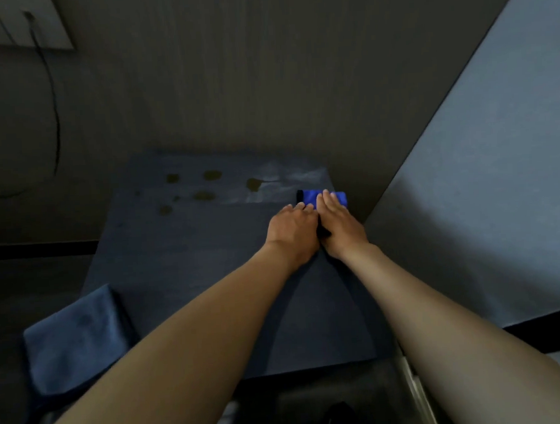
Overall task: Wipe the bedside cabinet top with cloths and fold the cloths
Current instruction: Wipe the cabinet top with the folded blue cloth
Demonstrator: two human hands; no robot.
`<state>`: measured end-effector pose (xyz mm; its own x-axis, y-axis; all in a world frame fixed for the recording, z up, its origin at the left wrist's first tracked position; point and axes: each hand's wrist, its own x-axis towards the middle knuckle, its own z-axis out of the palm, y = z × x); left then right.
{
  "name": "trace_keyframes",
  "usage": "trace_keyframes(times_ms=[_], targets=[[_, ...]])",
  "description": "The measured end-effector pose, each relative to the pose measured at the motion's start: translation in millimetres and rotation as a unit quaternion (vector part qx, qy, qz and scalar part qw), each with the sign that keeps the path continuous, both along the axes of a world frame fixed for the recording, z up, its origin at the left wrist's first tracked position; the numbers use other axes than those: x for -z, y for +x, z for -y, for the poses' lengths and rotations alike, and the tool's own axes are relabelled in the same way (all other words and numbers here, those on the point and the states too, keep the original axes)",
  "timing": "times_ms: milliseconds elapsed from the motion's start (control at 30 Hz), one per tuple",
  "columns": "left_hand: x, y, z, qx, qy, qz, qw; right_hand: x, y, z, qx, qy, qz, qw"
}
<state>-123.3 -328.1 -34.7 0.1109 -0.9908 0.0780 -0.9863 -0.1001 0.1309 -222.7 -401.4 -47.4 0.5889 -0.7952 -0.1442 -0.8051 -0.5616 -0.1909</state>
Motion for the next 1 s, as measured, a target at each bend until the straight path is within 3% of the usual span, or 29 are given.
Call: trace_keyframes(times_ms=[167, 300, 433, 600, 1000], targets=[[-10, 61, -28, -0.065, 0.044, -0.026, 0.997, -3, 63, -20, -0.034, 0.004, 0.010, 0.999], [-16, 110, -64, -0.086, 0.064, 0.034, 0.994, 0, 109, -49, -0.059, 0.012, 0.031, 0.998], [-28, 143, -86, -0.146, 0.046, 0.025, 0.988, 2, 148, -78, -0.082, 0.013, 0.041, 0.996], [-32, 169, -112, -0.159, 0.083, 0.116, 0.977, 0, 185, -108, -0.120, -0.007, 0.033, 0.992], [-23, 223, -169, -0.272, 0.077, 0.074, 0.956, -4, 262, -162, -0.155, 0.009, 0.014, 0.988]])
